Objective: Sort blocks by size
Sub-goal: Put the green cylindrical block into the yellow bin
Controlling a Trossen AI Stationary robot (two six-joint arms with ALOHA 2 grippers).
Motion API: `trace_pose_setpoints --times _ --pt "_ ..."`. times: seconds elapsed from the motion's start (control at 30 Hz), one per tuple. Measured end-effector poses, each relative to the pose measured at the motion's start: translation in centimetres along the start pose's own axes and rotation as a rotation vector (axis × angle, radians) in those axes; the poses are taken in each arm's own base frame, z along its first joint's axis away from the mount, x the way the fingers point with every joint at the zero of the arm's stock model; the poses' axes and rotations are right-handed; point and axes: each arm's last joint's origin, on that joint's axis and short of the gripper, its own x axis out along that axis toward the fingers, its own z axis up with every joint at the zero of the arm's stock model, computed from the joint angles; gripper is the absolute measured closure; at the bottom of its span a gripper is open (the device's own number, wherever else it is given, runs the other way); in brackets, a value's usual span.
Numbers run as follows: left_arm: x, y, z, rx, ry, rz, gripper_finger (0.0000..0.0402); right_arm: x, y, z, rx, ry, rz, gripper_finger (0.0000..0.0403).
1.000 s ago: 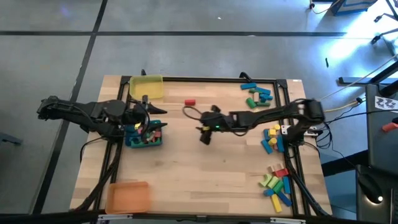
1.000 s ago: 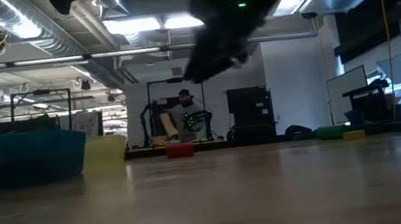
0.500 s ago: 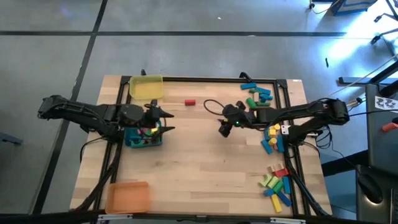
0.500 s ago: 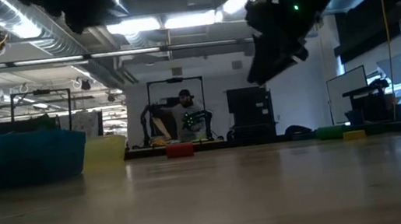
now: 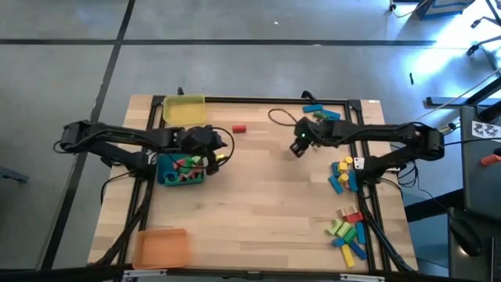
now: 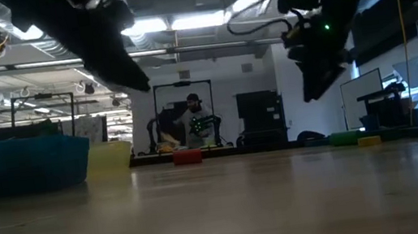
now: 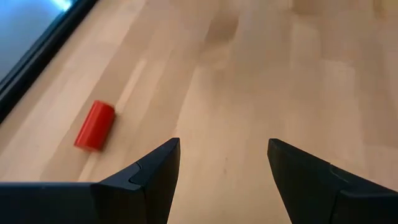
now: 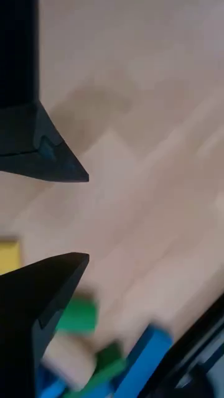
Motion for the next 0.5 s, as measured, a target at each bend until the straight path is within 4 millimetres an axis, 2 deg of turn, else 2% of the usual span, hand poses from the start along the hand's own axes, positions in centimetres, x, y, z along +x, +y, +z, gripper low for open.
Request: trace_pose_setpoints --times 0.33,0.5 --pt "2.0 0.3 -0.4 -0.007 0.041 0.017 0.0174 1.5 -6.0 0.4 0.167 0.151 -0.142 0.0207" --pt "2.2 0.3 -0.5 -0.007 0.048 0.018 0.0174 2.2 -7.5 0.7 0.15 0.166 -0.129 0.0207"
